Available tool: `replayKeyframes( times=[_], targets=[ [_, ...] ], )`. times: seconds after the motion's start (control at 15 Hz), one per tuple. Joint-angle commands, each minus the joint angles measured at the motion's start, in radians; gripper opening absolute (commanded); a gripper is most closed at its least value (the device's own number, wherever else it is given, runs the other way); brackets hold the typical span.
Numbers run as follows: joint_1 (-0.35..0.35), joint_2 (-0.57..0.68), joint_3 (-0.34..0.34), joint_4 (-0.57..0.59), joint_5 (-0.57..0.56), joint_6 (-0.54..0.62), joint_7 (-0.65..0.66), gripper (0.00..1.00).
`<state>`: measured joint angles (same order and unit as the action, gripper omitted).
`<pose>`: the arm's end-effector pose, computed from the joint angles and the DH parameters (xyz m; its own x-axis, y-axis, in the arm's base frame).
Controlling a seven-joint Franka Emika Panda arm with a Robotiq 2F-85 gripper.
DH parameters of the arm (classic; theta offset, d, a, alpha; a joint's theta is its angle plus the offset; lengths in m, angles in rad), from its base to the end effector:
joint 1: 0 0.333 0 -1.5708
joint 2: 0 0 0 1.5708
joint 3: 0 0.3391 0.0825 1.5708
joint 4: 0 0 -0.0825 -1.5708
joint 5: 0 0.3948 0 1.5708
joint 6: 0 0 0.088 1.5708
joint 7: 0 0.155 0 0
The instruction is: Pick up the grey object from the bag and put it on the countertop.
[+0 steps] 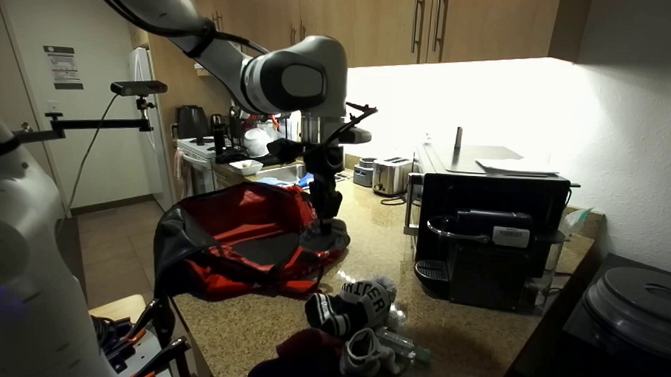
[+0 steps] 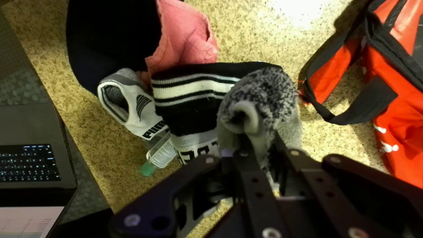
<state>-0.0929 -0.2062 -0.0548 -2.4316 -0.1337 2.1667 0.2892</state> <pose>0.4475 -0.0768 0.3473 0.9358 -0.3510 -0.0325 -0.3458 -0.9320 0.1084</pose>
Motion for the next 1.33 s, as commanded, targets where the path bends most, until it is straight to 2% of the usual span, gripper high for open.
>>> replayKeyframes(
  times=[0.0, 0.27, 0.6, 0.73, 1.27],
  targets=[
    [-0.022, 0.003, 0.007, -0.034, -0.073, 0.044, 0.022, 0.07],
    [-0.044, 0.011, -0.008, -0.059, -0.12, 0.061, 0.023, 0.07],
    [-0.047, 0.035, -0.016, -0.08, -0.117, 0.093, 0.027, 0.07],
    [-0.042, 0.045, -0.015, -0.08, -0.108, 0.097, 0.028, 0.42],
    [-0.02, 0.033, 0.009, -0.082, -0.098, 0.101, 0.031, 0.92]
  ],
)
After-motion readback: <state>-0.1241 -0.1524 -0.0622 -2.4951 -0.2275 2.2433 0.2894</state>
